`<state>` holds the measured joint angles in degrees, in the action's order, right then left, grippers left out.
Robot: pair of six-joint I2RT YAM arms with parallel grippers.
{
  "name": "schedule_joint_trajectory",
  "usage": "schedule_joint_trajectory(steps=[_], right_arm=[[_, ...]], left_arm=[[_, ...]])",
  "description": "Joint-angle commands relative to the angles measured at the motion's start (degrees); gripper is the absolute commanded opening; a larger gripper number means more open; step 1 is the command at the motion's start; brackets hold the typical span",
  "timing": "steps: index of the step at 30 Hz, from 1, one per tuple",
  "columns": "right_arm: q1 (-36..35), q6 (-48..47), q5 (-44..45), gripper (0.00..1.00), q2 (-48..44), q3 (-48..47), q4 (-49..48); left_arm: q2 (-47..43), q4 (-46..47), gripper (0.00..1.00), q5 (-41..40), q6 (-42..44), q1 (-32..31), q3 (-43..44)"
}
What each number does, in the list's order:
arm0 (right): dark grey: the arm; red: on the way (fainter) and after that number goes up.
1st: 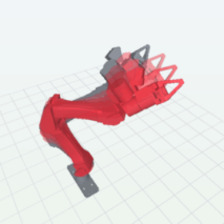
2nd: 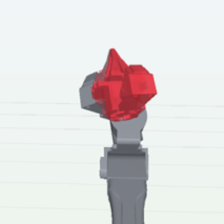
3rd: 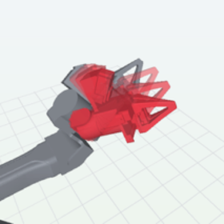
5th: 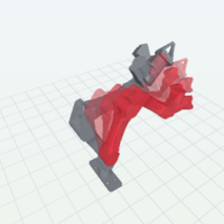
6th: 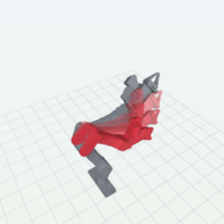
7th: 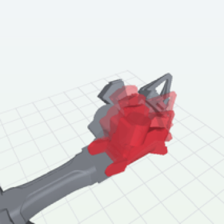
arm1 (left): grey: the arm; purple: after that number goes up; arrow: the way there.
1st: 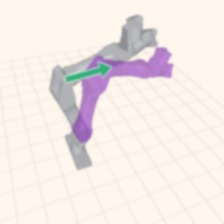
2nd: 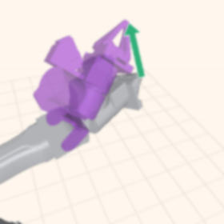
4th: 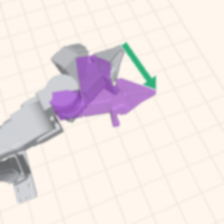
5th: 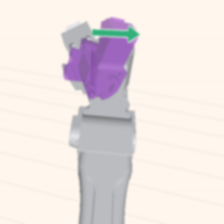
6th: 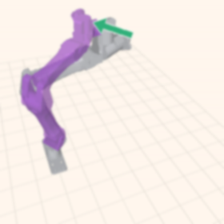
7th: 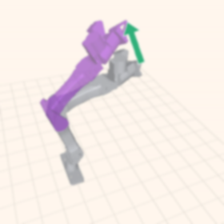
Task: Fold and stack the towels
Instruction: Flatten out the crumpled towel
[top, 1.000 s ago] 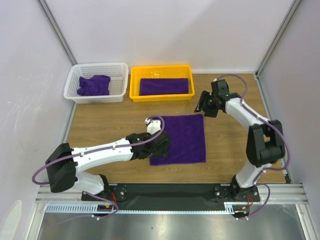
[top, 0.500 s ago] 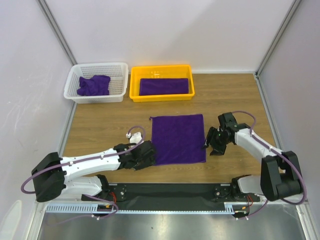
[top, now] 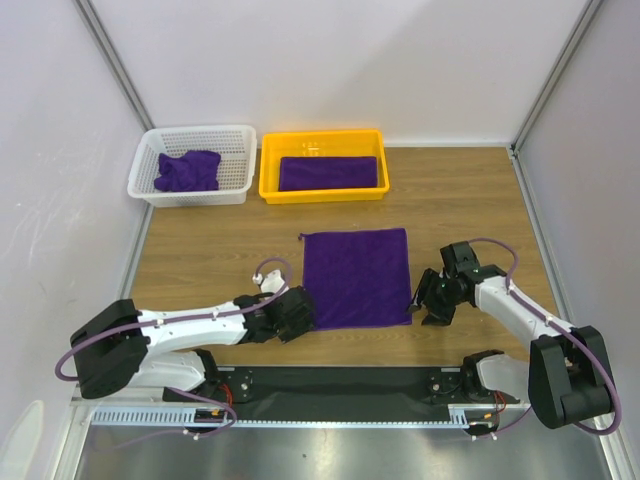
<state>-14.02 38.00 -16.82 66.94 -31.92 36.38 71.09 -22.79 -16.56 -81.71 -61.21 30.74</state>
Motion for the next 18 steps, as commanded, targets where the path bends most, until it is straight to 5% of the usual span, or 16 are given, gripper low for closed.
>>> schedule_joint_trajectory(steps=[1, 18], right_arm=[[-0.13, 1.02, 0.56, 0.57, -1.11, 0.54, -2.36], [-0.13, 4.01, -0.76, 0.52, -0.93, 3.80, -5.97]], left_arm=[[0.71, 1.78, 0.46, -2.08, -2.57, 0.21, -1.74], [-1.22, -4.98, 0.44, -5.33, -4.16, 0.65, -3.85]])
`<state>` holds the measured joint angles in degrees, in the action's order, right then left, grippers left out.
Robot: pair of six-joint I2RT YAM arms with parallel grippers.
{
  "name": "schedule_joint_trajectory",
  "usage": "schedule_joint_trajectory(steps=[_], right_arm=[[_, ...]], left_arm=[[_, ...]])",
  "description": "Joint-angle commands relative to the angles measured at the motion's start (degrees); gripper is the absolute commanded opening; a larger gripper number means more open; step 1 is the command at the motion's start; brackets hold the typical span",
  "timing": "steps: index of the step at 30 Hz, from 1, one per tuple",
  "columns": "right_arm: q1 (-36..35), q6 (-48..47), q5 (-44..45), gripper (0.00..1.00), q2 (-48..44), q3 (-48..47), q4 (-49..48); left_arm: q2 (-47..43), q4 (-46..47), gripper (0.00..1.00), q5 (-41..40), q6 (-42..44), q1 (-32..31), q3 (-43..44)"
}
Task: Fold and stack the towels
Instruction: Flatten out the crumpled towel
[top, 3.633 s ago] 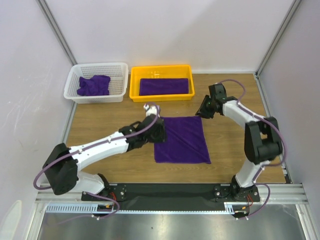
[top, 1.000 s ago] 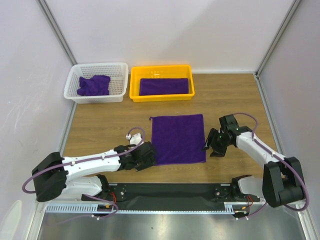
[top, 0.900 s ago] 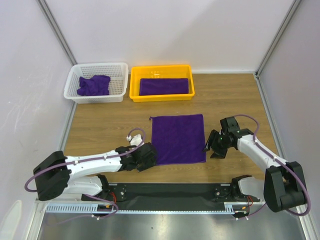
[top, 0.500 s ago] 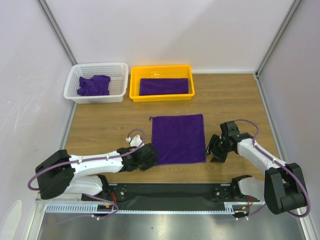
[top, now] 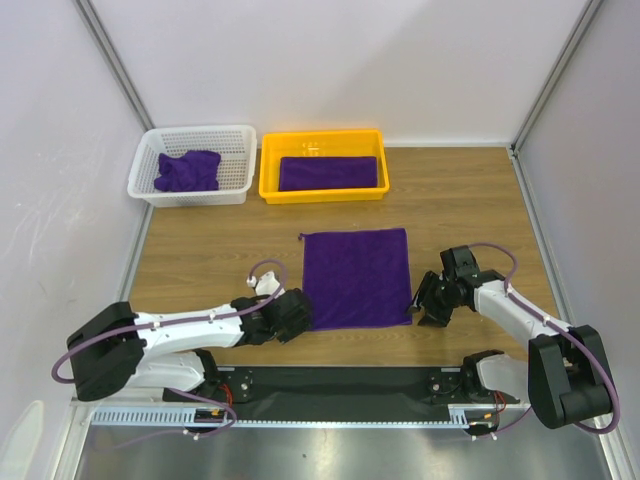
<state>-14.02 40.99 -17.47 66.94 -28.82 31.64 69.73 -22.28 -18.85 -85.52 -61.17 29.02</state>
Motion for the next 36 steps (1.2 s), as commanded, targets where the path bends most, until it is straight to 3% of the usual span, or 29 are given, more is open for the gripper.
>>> schedule_joint_trajectory(steps=[1, 5, 15, 31, 36], right_arm=[[-0.30, 1.11, -0.02, 0.52, -1.02, 0.78, -1.23], [-0.22, 1.19, 0.25, 0.51, -0.93, 0.87, -1.31], [-0.30, 2.16, 0.69, 0.44, -1.63, 2.19, -1.84], [-0.92, 3.13, 1.57, 0.35, -1.81, 3.42, -2.11], [-1.18, 3.39, 1.30, 0.29, -1.46, 3.51, -2.81]], left_arm=[[0.23, -5.84, 0.44, -3.12, -0.27, 0.78, -2.29], [0.40, -5.32, 0.42, -3.30, -0.09, 0.79, -2.82], [1.37, -4.35, 0.23, -4.26, 0.61, 1.14, -3.17], [1.28, -2.50, 0.02, -4.70, 1.75, 1.31, -4.05], [1.10, -1.98, 0.00, -4.70, 2.37, 1.31, -4.41]])
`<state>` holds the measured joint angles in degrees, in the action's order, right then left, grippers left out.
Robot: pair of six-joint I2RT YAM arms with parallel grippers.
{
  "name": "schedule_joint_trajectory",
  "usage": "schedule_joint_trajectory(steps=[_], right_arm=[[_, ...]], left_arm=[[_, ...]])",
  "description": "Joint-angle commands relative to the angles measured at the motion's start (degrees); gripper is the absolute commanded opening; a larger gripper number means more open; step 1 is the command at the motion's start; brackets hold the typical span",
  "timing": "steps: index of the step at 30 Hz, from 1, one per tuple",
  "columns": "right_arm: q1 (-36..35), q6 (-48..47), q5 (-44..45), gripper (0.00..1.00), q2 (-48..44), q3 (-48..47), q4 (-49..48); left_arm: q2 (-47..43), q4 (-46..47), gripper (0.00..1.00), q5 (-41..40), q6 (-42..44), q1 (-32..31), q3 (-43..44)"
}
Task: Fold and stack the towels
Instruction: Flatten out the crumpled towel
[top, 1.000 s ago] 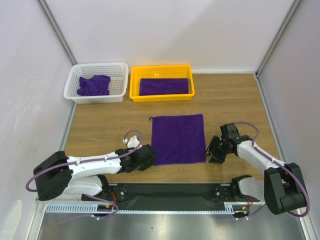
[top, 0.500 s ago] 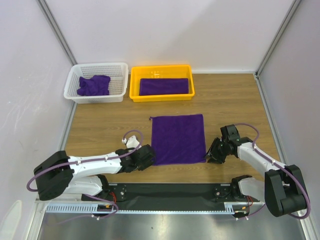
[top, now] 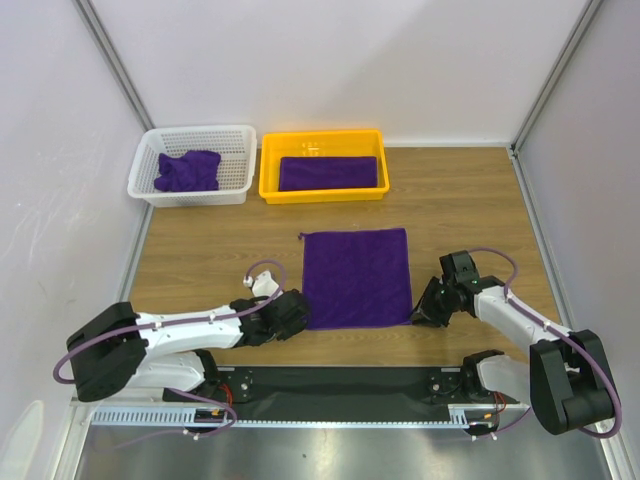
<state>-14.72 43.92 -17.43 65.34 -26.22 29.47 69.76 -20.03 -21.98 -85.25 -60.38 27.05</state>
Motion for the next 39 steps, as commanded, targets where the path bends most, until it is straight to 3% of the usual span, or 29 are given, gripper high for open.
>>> schedule_joint_trajectory(steps=[1, 3, 6, 7, 17, 22, 26, 35, 39], right_arm=[[-0.57, 0.46, 1.09, 0.26, 0.22, 0.90, -0.82], [-0.75, 0.73, 0.73, 0.19, 0.31, 0.82, -0.73], [-0.92, 1.25, 0.12, 0.01, -0.47, 0.12, -0.56], [-0.92, 1.34, 0.12, 0.00, -0.83, -0.23, -0.30], [-0.75, -0.77, 3.45, 0.00, -9.78, -14.11, 15.33], [-0.57, -0.42, 2.32, 0.00, -10.85, -21.58, 18.69], [-0.66, -0.50, 2.31, 0.00, -9.97, -30.79, 21.14], [-0.66, -4.19, 3.55, 0.00, -8.13, -49.00, 23.08], [-0.75, -5.34, 3.37, 0.00, -7.24, -56.65, 24.14]], left_arm=[[1.08, -4.23, 0.00, -1.58, 2.20, 0.53, -2.35], [1.17, -4.49, 0.01, -1.67, 2.90, 0.53, -1.83], [1.08, -6.67, 0.00, -2.63, 3.77, 0.53, 0.02], [0.91, -7.38, 0.00, -3.33, 4.13, 0.53, 0.63], [-9.80, -23.54, 0.00, -6.49, 6.94, 0.35, 11.43], [-14.64, -29.79, 0.00, -7.82, 8.61, 0.17, 17.15], [-16.84, -37.78, 0.00, -10.36, 10.10, -0.09, 26.81], [-13.16, -44.65, 0.00, -18.19, 20.29, -0.18, 47.63], [-12.36, -45.80, 0.00, -18.28, 21.44, -0.44, 52.31]])
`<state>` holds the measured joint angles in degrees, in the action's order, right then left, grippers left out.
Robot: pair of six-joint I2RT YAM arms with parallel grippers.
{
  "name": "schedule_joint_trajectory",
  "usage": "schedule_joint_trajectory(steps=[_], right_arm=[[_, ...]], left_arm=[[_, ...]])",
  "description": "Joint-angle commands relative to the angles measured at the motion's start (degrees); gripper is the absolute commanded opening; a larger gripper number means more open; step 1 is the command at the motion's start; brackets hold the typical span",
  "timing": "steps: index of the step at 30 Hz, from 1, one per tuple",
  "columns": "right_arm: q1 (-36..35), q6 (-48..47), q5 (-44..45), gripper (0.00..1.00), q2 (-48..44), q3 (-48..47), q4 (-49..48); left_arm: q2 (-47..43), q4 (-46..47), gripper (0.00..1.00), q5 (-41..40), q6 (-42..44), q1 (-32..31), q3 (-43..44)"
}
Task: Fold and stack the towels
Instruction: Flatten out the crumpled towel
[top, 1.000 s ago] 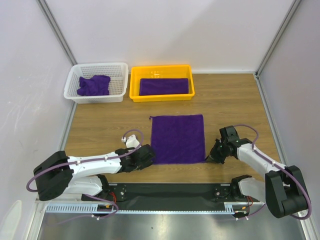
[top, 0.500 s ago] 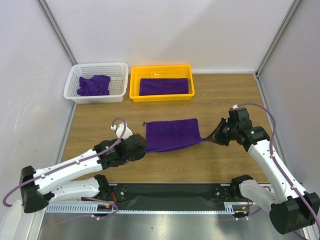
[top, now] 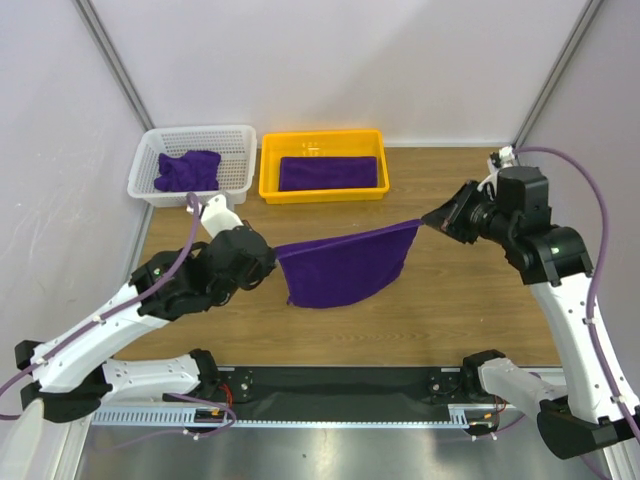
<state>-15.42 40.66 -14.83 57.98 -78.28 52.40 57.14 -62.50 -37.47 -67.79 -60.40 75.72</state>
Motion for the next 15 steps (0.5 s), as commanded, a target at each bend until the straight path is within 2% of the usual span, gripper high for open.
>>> schedule_joint_trajectory(steps=[1, 7, 15], right_arm=[[-0.14, -2.78, 1.38, 0.00, -0.31, -5.99, 1.30], [-0.49, -2.87, 3.05, 0.00, -3.39, -8.91, 3.67], [-0.66, -1.03, 4.11, 0.00, -10.85, -4.43, 7.10]], left_arm=[[-0.54, -2.90, 0.00, -2.69, 4.42, -0.42, 3.90], [-2.04, -2.98, 0.00, 0.82, 5.82, -0.59, 5.57], [-1.42, -3.59, 0.01, 5.48, 7.06, -3.75, 6.63]])
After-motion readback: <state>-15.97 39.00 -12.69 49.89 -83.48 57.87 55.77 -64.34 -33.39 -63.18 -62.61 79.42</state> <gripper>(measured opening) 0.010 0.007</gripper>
